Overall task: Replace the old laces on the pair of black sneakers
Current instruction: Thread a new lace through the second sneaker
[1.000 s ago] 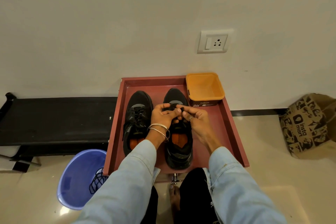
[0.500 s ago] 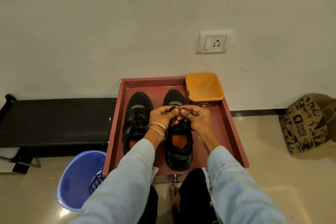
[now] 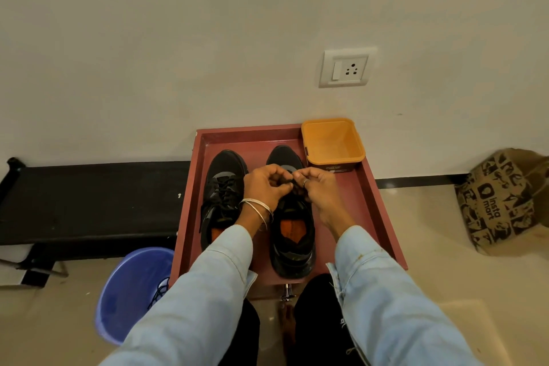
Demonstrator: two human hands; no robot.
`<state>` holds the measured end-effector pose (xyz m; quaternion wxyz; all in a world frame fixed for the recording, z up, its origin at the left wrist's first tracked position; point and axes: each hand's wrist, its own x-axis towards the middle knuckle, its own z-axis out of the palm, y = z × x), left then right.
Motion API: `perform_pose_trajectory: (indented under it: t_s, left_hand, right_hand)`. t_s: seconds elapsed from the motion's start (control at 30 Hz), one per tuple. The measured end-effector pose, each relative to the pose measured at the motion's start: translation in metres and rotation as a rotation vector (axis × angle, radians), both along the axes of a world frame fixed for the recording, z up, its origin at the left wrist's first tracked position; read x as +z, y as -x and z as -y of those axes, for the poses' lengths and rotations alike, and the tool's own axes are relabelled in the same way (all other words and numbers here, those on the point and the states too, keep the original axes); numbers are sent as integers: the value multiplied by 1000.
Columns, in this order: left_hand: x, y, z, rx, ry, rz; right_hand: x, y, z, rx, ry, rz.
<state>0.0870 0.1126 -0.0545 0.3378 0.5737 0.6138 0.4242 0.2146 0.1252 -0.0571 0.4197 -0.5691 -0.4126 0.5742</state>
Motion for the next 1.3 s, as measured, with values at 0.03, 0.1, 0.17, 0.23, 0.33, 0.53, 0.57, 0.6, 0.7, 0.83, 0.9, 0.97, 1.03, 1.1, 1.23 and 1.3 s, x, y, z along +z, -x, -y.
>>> perform_pose_trajectory:
  t_s: [0.03,0.1,0.17,0.23,0.33,0.53,0.57,0.6,0.7,0.83,0.9,0.97,1.03,1.1,1.23,1.3]
  left_hand:
    - [1,-1,0,-18,-32,-30]
    - [3,1,0,-65,-100,-124]
    - [0,6,-3,-129,-169,-306]
    - [1,9,-4,-211,-234,-531]
    - [-1,7,-3,-283,-305,-695]
    - [8,-3,-8,-357,6,-886]
    - [10,-3,-12,-309,88,-808]
    - [11,-1,-15,-310,168,-735]
    - [17,3,-20,-304,490,-331]
    - [18,4,-19,-109,763,148]
    - [17,4,-19,-81,811,236]
    - [15,4,-20,-59,819,298]
    - [15,4,-18,-18,821,364]
    - [13,4,-17,13,809,449]
    - [15,8,-12,36,802,605]
    - [16,13,-10,38,790,719]
  right_hand:
    - [-1,0,-2,13,-17,50]
    - [-1,3,-5,33,-29,147]
    - [-2,4,-6,23,17,172]
    - [-1,4,-5,-5,102,110]
    - [2,4,-2,-42,178,51]
    - [7,-4,5,53,202,5]
    - [7,-7,7,90,189,-2]
    - [6,-10,8,110,169,-16]
    - [6,-18,12,127,69,38]
    - [-2,-21,12,108,-205,557]
    - [-1,-22,17,94,-292,528]
    - [4,-22,23,152,-312,437]
    - [5,-19,25,189,-319,424]
    - [4,-15,25,184,-311,489]
    - [2,-12,21,106,-349,540]
    - [3,-13,20,91,-360,559]
